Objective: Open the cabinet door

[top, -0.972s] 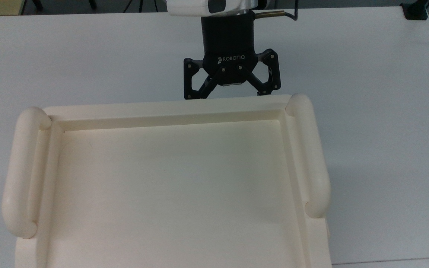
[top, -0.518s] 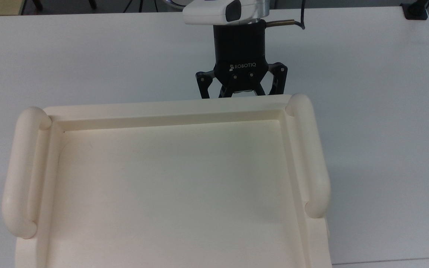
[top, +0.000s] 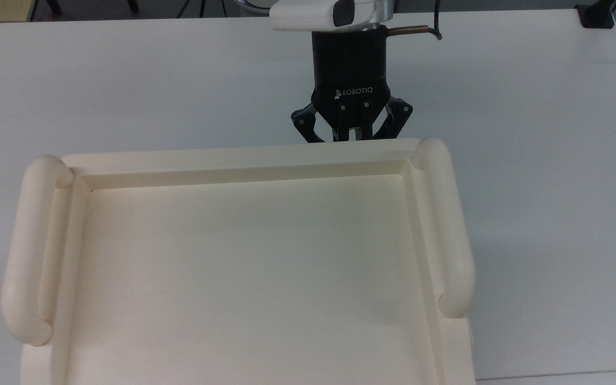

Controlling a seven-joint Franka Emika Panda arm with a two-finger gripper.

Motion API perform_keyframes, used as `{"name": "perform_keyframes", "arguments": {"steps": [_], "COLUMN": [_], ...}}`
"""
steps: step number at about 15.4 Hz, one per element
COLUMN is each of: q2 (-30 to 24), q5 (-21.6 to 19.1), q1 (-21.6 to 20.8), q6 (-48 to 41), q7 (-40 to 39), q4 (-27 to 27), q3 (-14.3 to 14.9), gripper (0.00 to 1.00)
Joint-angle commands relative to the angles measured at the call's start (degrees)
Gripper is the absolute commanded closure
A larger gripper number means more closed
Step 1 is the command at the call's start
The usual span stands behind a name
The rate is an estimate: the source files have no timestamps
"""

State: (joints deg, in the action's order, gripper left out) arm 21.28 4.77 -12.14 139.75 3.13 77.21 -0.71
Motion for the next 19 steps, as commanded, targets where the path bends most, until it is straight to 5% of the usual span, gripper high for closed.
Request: {"name": "perform_keyframes", "arguments": {"steps": [1,7,8,10,11,19], "q2": [-3.2,-7.6,-8.4,-10.2,-11.3,-18.7], "q5": [0.8,0.1,0.0,-0.1,-0.1,-1.8], "q1": [0.5,0.9,0.9,1.5,1.6,4.5], "q6": [-3.0,-17.6,-20.8,-27.0,-30.2,-41.9], "q7": [0.1,0.1,0.2,0.2,0.0,-7.6], "q4": [2.3,2.9,2.9,2.8,2.7,0.6], "q3": [0.8,0.8,0.8,0.9,0.9,1.1], "gripper": [0.85,0.84,0.70,0.11,0.03,0.00]}}
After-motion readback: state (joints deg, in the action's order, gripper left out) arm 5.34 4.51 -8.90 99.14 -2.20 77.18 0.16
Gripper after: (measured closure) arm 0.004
